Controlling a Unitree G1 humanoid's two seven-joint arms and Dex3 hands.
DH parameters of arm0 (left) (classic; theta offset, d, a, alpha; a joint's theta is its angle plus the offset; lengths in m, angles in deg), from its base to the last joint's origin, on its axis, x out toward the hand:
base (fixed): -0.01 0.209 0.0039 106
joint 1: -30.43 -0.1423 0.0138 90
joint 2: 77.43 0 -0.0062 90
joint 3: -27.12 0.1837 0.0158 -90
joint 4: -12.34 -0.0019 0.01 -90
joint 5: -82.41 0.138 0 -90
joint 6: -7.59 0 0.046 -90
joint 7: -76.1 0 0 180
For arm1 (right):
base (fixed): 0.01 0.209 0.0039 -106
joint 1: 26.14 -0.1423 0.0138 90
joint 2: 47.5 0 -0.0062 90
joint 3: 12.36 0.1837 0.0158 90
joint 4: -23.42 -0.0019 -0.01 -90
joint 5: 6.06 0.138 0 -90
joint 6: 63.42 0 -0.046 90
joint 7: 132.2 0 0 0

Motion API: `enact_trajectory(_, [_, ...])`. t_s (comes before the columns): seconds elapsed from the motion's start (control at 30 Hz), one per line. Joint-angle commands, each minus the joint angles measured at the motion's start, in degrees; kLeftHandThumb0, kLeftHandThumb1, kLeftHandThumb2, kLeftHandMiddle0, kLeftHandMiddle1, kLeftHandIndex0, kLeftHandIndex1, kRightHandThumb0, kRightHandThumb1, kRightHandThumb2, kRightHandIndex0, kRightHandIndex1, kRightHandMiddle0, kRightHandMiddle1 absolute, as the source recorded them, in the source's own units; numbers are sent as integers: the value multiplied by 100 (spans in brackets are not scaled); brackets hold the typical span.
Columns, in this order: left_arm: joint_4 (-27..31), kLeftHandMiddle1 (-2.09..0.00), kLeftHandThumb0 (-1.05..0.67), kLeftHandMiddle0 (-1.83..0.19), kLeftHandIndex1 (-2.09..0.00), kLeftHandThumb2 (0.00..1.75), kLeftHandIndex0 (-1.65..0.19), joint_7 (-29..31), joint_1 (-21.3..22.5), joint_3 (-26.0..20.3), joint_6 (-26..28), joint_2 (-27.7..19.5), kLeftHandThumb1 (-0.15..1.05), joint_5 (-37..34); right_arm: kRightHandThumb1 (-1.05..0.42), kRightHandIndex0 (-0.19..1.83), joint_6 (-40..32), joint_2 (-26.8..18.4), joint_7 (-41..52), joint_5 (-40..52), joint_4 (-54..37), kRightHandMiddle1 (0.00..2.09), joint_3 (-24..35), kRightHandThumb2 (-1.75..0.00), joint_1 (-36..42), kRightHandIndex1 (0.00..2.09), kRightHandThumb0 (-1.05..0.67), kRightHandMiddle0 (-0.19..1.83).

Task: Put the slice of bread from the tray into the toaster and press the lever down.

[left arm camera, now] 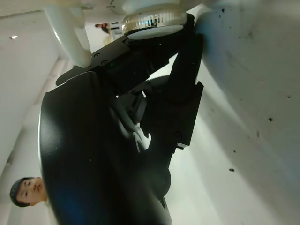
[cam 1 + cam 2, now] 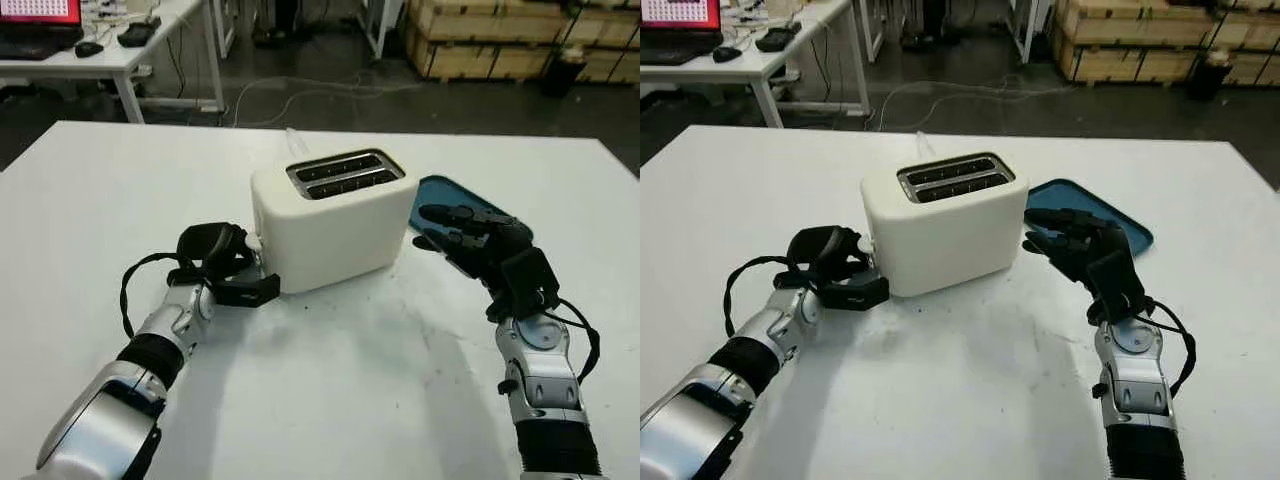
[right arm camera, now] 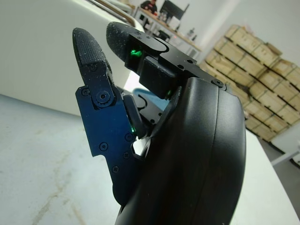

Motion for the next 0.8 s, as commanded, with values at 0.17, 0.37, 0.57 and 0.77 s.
enact_trajectory(0.17, [79, -142, -28, -64, -11, 8, -115, 612, -555, 789, -72, 863, 92, 112, -85, 111, 102, -23, 46, 107, 5, 0, 14, 0, -107, 39, -57, 118])
enact_trajectory(0.37, [354, -155, -26, -62, -17, 7, -117, 437, -638, 689, -159, 747, 92, -88, -84, 110, 102, -14, 40, 130, 30, 0, 19, 0, -108, 40, -56, 118])
enact_trajectory(0.57, [1190, -156, -23, -64, -13, 8, -105, 593, -865, 301, -235, 240, 92, -580, -85, 107, 57, -38, -53, 61, 31, 0, 20, 0, -118, 41, -58, 115])
enact_trajectory(0.77, [2567, -111, -27, -72, -11, 15, -106, 527, -1537, -544, -146, -419, 92, -1113, -83, 101, 184, 40, -76, 311, 271, 0, 212, 0, -245, 38, -54, 111])
